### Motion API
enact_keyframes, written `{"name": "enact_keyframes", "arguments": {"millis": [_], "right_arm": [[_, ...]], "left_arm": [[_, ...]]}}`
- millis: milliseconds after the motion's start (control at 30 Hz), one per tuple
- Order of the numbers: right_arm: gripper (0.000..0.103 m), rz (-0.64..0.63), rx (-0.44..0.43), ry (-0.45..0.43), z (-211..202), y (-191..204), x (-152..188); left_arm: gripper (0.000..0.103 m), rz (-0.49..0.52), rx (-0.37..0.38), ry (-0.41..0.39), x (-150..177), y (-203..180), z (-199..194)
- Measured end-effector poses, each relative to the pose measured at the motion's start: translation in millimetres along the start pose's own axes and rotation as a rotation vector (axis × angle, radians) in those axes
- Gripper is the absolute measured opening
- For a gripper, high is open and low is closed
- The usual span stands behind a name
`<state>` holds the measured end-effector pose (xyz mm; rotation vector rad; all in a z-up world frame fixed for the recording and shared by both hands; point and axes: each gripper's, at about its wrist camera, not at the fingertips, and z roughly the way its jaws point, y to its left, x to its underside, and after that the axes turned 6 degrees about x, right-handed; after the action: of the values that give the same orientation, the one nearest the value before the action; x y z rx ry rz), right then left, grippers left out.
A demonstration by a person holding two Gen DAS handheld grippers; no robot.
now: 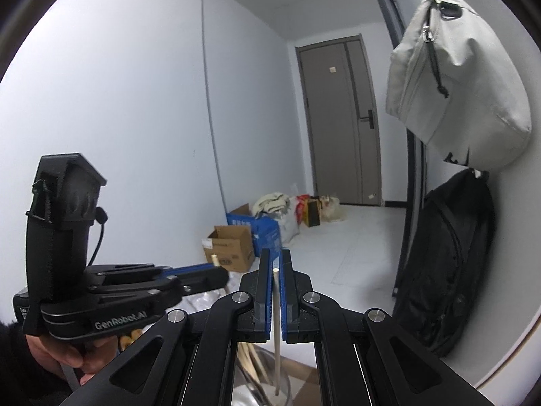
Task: Organize utensils
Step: 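Hold both sticks above the holder opening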
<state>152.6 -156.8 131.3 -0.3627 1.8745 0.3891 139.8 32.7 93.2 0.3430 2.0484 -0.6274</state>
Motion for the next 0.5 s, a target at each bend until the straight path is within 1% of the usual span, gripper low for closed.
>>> {"name": "enact_keyframes", "arguments": {"millis": [167,400,500], "right_arm": [[0.003,0.001,-0.012,0.048,16,1,16],[0.003,0.013,-0.011,0.093,27,4,36],[0.003,0.052,-0.017,0.105,26,-3,43]], "left_arm": [[0.001,-0.027,0.038,0.031,6,8,14],[0.001,-0.008,0.059,0.077,15,9,27],[0.001,0.002,0.059,0.101,20,8,30]]}}
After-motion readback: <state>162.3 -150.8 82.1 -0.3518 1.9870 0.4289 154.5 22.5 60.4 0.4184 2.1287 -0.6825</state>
